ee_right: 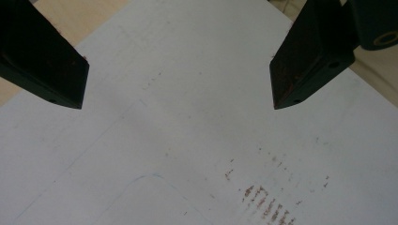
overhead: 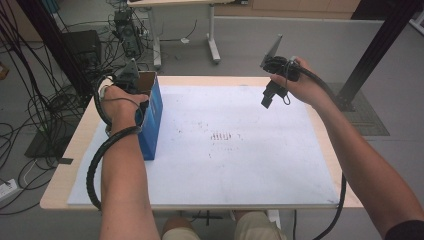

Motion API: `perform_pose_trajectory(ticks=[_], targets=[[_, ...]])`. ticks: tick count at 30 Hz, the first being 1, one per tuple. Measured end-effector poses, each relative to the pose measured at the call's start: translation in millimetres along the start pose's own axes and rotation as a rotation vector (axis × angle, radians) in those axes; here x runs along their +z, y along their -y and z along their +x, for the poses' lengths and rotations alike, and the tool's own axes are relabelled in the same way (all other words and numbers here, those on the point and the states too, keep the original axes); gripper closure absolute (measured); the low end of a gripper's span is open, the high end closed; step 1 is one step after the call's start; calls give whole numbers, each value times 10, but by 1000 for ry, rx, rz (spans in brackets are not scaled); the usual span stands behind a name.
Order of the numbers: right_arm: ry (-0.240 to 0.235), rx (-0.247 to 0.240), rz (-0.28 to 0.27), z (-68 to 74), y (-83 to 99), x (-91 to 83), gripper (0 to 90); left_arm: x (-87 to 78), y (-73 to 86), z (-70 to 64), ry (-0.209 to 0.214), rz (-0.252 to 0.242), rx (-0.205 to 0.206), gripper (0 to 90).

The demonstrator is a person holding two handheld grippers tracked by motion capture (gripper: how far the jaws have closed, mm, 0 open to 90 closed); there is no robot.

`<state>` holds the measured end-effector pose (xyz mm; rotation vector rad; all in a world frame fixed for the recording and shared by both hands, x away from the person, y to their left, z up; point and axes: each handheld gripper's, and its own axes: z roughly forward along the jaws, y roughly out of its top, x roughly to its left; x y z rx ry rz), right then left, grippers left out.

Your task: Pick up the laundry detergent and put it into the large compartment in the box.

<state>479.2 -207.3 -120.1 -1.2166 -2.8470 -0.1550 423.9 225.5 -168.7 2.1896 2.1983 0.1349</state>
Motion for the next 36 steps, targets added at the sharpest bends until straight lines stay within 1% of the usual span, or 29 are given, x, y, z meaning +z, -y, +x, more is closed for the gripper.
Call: perform_pose_trajectory(ticks=[8,19,21,25,28,29,32,36], targets=[[-2,2,-4,-18,13,-12,50,-16,-17,-17,-5,4,4,363],[-2,-1,1,-10,-10,6,49,-21,-7,-7,-3,1,0,362],[-4,0,0,-12,-6,3,50,-34,0,-7,-5,-3,-4,350],[-1,3,-5,-12,11,-12,49,-99,-4,2,-5,2,-6,325],[1,4,-12,-11,24,-23,49,-167,13,-7,-10,-8,-8,311],[2,3,-12,-10,24,-25,50,-190,14,-13,-14,-9,-5,299],[0,7,-14,-16,24,-23,49,-261,21,-10,-5,-9,2,277],[-1,8,-13,-27,20,-14,49,-358,22,-30,-9,-3,16,253]])
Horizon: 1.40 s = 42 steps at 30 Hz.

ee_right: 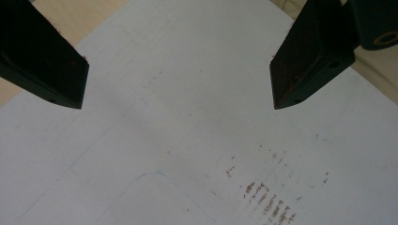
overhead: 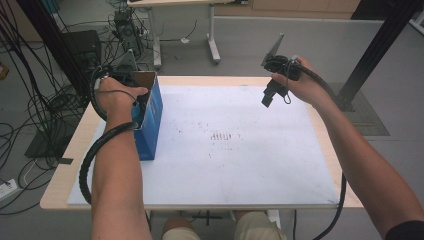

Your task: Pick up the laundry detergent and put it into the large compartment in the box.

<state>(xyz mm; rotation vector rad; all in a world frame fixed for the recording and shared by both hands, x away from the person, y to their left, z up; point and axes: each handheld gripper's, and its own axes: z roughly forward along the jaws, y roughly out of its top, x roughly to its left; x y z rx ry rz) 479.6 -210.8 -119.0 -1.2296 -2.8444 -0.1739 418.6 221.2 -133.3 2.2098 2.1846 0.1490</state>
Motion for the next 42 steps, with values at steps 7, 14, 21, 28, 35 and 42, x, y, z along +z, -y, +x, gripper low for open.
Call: perform_pose_trajectory(ticks=[7,14,21,28,35,42], targets=[[-2,8,-2,-17,-7,1,48,-263,34,-27,4,-3,53,217],[-7,20,2,-46,-36,30,47,-558,60,-206,20,-17,182,166],[-12,44,-2,-99,-39,44,45,-772,163,-487,23,-53,399,129],[-23,75,-1,-166,-39,54,45,-840,255,-895,0,-31,631,99],[-39,92,8,-214,-77,99,46,-847,340,-1262,26,-4,842,92],[-42,112,6,-250,-86,140,45,-842,457,-1641,63,-6,1060,74]])
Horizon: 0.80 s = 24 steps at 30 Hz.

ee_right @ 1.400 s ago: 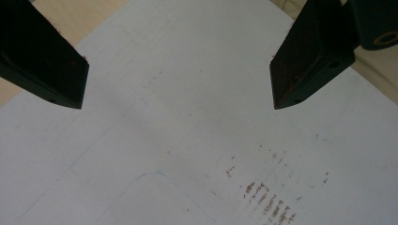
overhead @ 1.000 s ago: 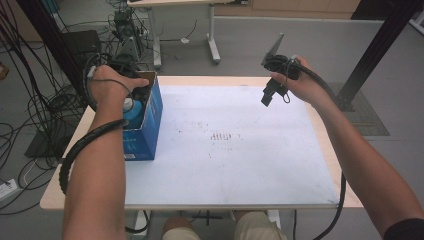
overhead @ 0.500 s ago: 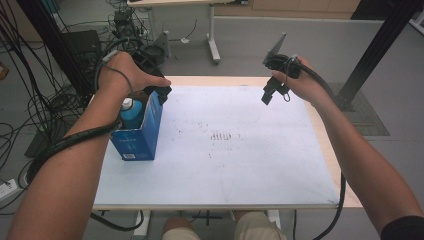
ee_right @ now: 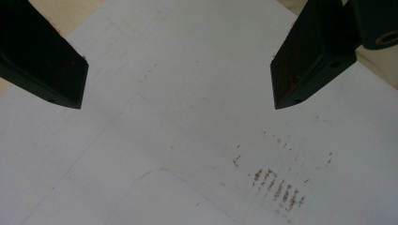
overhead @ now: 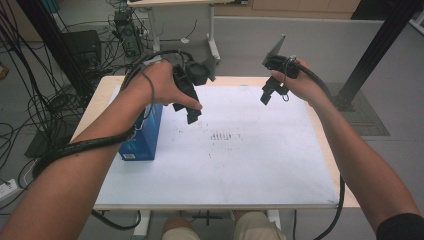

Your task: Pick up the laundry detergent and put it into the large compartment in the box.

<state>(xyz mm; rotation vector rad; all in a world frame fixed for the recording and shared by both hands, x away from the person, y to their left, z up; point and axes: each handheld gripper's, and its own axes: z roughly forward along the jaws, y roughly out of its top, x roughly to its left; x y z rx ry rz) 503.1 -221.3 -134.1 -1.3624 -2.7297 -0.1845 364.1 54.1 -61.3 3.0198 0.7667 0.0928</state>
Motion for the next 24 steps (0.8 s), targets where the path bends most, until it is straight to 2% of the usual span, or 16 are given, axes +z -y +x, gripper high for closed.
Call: perform_pose_trajectory(ticks=[3,8,14,24], targets=[[-2,19,0,-28,3,12,45,5,-85,-80,20,-14,72,78],[0,46,-4,-59,17,27,44,-1,-213,-155,23,-19,150,74],[-1,56,-6,-71,22,35,45,17,-295,-196,15,-12,186,71],[-6,54,-11,-74,36,34,45,21,-303,-204,9,-20,189,74]])
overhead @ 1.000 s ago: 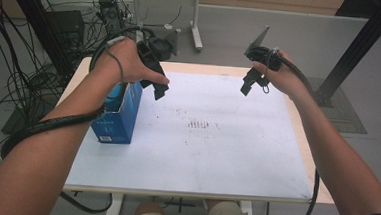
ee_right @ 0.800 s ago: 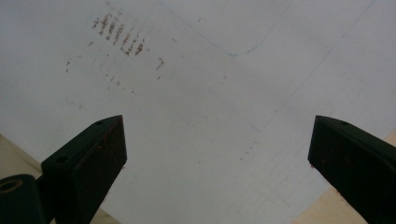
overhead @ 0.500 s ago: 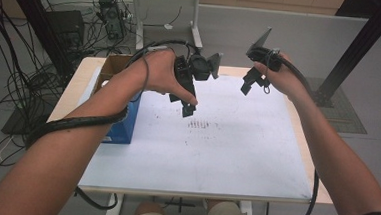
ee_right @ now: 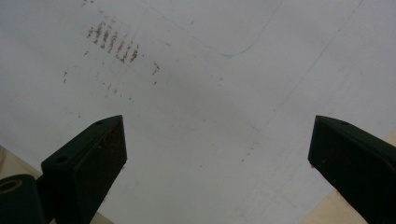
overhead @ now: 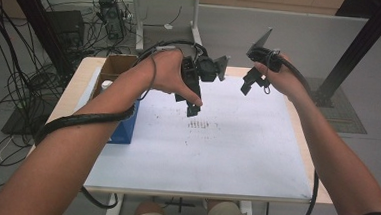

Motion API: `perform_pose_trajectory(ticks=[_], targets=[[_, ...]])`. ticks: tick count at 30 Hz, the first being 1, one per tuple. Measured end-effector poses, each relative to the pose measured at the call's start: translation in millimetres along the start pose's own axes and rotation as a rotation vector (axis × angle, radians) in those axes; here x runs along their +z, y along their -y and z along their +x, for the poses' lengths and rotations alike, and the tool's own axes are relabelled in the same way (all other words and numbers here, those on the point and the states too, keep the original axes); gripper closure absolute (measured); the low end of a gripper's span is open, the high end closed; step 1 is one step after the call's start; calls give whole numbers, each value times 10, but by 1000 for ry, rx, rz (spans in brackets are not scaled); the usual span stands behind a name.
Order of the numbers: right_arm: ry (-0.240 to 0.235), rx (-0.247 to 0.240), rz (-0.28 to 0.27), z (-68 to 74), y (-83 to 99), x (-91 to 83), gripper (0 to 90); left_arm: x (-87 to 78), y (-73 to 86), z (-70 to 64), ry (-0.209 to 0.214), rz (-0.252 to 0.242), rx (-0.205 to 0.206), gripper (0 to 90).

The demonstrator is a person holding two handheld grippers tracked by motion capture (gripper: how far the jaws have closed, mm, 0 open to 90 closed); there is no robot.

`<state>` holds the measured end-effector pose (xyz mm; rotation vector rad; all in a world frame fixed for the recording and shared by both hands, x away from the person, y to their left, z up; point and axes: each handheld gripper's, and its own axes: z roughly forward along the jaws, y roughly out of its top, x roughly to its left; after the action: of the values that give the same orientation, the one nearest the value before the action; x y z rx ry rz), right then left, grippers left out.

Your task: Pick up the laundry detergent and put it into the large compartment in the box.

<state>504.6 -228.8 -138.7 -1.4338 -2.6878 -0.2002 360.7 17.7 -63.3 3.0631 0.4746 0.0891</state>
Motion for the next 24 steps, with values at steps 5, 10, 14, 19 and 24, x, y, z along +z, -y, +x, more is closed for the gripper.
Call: perform_pose_trajectory(ticks=[5,10,14,19,24], targets=[[0,-5,2,17,-1,15,45,39,4,10,8,-7,-5,73],[-1,-4,4,16,3,21,45,47,2,11,10,-7,1,74],[0,-5,2,12,11,11,45,36,14,8,8,-18,-2,74],[2,-4,0,15,22,3,44,26,7,16,7,-16,2,74],[5,-7,0,26,28,-4,44,37,25,24,4,-22,-2,75]])
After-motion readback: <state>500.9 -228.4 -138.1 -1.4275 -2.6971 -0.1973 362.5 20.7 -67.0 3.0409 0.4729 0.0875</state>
